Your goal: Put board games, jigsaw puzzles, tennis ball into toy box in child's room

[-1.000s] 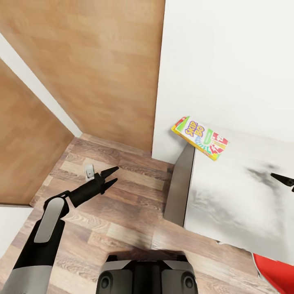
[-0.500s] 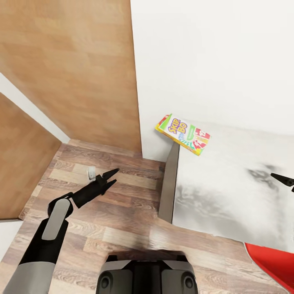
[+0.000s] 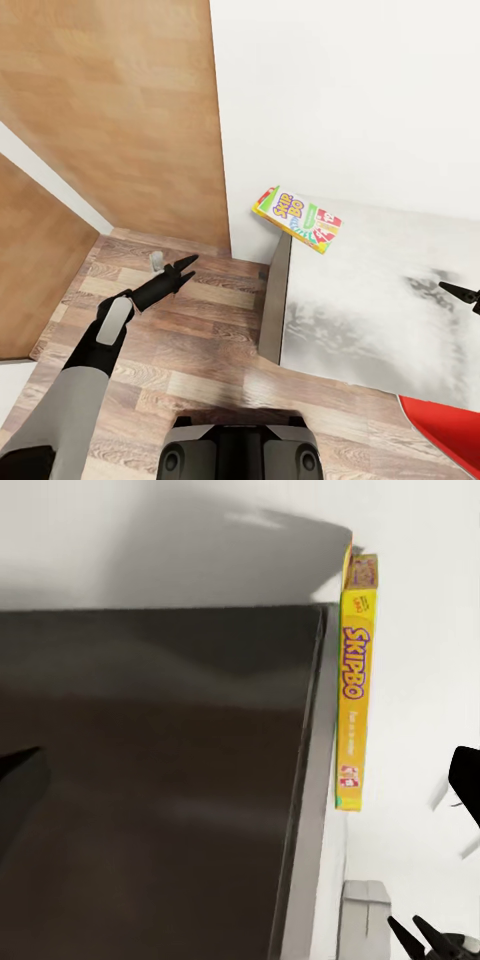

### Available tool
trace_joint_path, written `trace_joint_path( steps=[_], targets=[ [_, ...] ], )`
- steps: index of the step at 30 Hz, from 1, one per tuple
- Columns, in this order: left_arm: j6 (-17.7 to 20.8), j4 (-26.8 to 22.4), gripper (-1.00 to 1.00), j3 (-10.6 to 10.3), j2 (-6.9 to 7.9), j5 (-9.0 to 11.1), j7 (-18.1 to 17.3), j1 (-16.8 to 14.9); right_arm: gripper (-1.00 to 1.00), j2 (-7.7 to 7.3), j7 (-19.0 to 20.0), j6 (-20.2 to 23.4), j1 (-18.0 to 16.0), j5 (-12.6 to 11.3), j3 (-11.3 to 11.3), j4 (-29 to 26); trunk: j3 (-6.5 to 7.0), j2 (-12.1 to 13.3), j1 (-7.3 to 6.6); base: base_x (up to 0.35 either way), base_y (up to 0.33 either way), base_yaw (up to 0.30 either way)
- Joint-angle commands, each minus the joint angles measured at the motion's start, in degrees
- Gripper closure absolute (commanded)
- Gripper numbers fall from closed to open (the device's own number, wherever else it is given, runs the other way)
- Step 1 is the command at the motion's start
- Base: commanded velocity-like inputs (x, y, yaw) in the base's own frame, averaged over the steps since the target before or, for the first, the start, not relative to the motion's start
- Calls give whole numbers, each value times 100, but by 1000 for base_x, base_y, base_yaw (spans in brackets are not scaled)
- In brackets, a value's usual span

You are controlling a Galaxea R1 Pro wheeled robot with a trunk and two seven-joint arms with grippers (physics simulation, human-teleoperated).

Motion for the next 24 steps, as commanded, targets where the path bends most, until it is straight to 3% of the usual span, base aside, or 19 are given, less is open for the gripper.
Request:
trace_joint_path(
  steps=[1,3,7,10,14,24],
  targets=[
    [34,7,-100,8,-1,10,-10,-7,-100,0,39,30,-6,28,-8,-1,-7,-9,3,0,0,-6],
    [-67,362,-100,6,1,-141,-192,-276,-100,42,37,31,-99,27,3,-1,-7,-9,3,0,0,-5],
    [-145,685,-100,-1,3,-246,-375,-538,-100,121,36,31,-187,27,28,-2,-7,-9,3,0,0,-3],
    [-235,1071,-100,-16,-2,-345,-609,-835,-100,270,36,32,-292,27,97,-2,-7,-9,3,0,0,-2],
    [-358,1293,-100,-26,-14,-397,-736,-995,-100,366,35,32,-382,27,191,-3,-7,-9,3,0,0,-1],
    [-523,1649,-100,-14,25,-434,-854,-1171,-100,448,35,39,-455,27,287,-3,-7,-9,3,0,0,0]
  ],
)
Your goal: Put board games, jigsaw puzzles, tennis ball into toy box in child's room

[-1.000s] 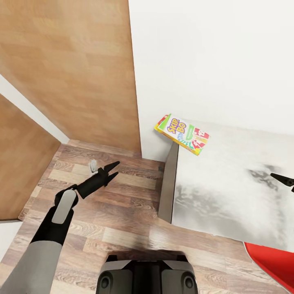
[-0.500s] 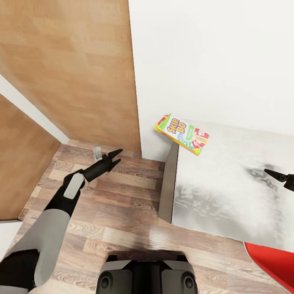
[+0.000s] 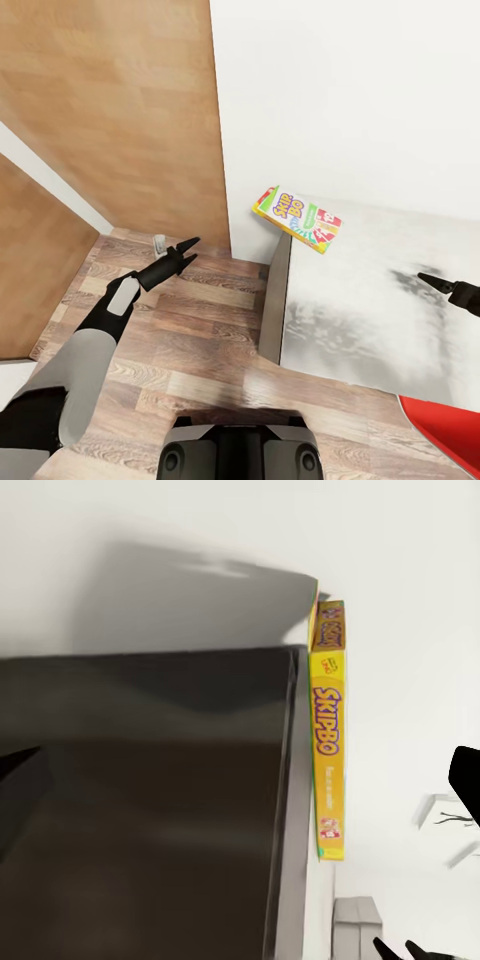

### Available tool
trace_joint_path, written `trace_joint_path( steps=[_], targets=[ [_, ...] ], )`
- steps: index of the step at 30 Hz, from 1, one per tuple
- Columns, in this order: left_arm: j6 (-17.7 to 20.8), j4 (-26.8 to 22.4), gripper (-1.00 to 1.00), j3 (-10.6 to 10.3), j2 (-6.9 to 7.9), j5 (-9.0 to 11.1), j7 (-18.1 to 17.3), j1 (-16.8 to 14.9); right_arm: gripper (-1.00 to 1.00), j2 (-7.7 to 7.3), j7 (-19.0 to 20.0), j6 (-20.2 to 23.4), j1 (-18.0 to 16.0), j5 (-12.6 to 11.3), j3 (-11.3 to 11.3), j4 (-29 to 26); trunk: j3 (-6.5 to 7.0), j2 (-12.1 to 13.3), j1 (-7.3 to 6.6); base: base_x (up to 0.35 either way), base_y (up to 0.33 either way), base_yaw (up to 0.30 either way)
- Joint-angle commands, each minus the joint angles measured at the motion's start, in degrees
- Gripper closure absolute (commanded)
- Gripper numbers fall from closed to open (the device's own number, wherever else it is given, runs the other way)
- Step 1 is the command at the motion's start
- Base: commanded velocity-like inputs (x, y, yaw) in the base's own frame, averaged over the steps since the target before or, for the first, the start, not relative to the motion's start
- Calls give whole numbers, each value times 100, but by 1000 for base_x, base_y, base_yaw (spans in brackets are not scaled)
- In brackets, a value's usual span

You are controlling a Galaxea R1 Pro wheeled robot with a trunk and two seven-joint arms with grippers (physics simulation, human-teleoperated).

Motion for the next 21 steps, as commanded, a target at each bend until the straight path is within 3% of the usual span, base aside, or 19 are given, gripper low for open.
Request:
trace_joint_path(
  steps=[1,9,21],
  targets=[
    [24,121,-100,10,19,21,-13,-62,-100,4,39,30,-9,28,-3,-1,-7,-9,3,0,0,0],
    [-42,871,-100,-3,70,12,-35,-542,-100,17,39,32,-16,28,12,-1,-7,-9,3,0,0,-1],
    [-43,1342,-100,-16,89,3,-18,-969,-100,21,44,34,-20,28,12,-1,-7,-9,3,0,0,-99]
  ],
)
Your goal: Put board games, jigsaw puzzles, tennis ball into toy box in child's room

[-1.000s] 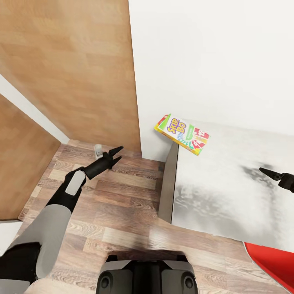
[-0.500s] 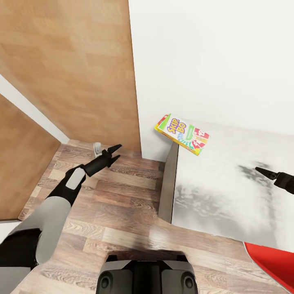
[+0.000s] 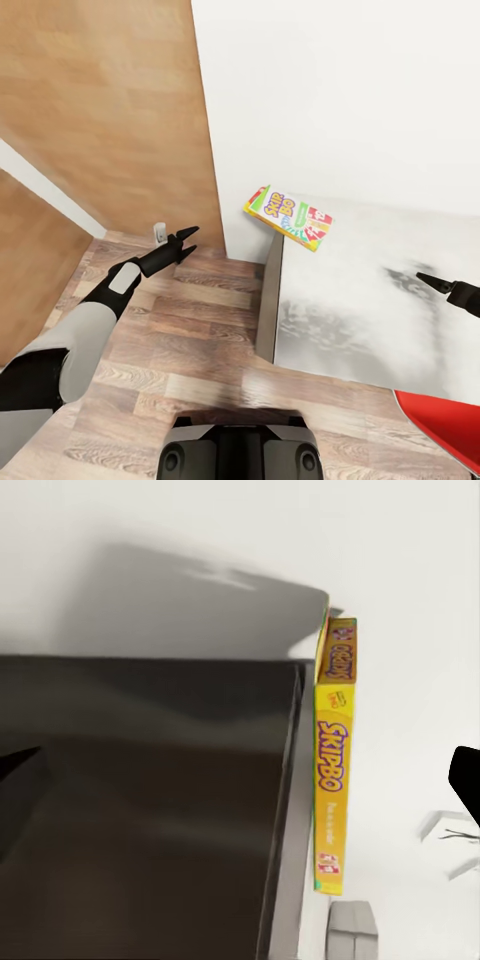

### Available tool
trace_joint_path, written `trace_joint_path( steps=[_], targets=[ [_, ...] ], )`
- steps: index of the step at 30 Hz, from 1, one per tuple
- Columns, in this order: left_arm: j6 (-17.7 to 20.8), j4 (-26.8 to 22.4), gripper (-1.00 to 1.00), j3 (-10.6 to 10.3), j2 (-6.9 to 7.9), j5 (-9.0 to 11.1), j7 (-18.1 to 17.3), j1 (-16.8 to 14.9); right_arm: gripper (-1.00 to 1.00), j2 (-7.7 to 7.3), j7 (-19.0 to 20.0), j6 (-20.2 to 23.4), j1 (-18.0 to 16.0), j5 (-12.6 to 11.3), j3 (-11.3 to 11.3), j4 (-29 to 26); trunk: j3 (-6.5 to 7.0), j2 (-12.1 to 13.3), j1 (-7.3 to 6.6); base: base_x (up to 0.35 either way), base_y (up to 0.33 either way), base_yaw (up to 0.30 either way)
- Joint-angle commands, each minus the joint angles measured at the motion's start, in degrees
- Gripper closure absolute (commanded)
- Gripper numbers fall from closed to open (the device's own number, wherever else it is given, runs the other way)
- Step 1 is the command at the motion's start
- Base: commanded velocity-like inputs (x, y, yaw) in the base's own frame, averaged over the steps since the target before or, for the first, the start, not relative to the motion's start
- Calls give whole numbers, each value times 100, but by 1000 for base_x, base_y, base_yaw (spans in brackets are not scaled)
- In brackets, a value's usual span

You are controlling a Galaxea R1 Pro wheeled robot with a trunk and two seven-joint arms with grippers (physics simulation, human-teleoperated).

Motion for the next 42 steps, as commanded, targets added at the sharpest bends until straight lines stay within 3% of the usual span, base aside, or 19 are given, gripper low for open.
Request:
trace_joint_path(
  steps=[1,11,25,42],
  targets=[
    [50,74,-100,16,5,16,-6,-38,-100,0,39,32,-7,29,-5,0,-6,-9,3,0,0,-210],
    [92,503,-100,19,42,21,4,-269,-100,1,41,33,-2,29,-2,0,-6,-9,3,0,0,-250],
    [122,598,-100,19,63,25,-26,-382,-100,1,42,37,0,29,-5,0,-6,-9,3,0,0,-264],
    [61,513,-100,6,51,39,-9,-366,-100,7,42,37,1,29,-10,0,-6,-9,3,0,0,-58]
  ],
)
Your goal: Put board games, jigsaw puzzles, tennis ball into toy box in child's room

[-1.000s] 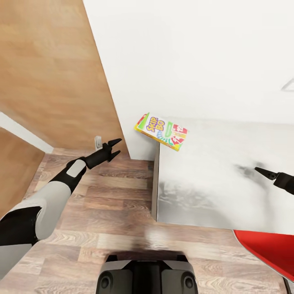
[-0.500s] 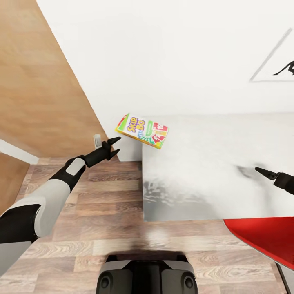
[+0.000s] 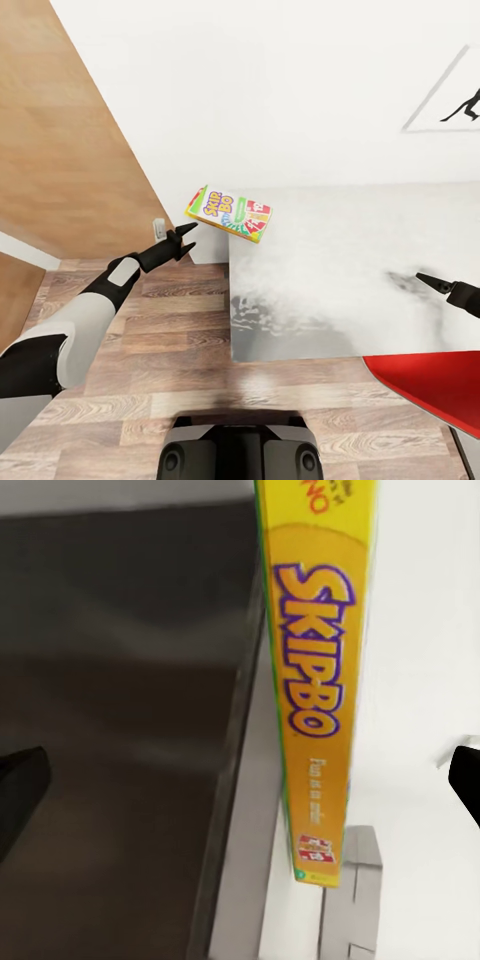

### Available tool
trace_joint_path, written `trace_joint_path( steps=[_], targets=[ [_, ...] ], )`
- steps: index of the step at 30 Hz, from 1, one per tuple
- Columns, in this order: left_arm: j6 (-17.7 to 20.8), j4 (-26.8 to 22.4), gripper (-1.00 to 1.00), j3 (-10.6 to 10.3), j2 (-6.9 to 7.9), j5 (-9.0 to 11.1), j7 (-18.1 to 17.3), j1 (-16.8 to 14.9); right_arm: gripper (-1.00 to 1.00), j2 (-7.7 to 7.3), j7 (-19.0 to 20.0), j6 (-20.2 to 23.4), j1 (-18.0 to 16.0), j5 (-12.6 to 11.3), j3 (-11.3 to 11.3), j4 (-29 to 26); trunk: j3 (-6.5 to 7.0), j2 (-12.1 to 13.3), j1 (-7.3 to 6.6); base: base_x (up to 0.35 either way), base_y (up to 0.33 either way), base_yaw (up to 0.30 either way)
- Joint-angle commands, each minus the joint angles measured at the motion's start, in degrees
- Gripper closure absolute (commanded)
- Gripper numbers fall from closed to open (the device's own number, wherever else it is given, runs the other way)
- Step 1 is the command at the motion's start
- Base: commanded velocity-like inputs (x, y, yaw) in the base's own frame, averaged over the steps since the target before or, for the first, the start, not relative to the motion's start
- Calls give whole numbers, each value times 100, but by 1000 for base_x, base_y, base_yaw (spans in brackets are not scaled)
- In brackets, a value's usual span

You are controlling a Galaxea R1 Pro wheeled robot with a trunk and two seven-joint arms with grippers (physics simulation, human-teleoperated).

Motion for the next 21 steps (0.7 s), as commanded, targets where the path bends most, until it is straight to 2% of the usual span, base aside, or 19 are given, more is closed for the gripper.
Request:
trace_joint_path(
  steps=[1,11,21],
  targets=[
    [34,1,-100,17,-8,15,-1,-13,-100,0,39,30,-5,27,-8,-1,-7,-9,3,0,0,-9],
    [52,-73,-100,20,-28,13,82,-92,-100,2,39,29,-5,27,-8,-1,-7,-9,3,0,0,-4],
    [93,-166,-100,32,24,12,349,-158,-100,0,37,30,-5,27,-8,-1,-7,-9,3,0,0,0]
  ],
)
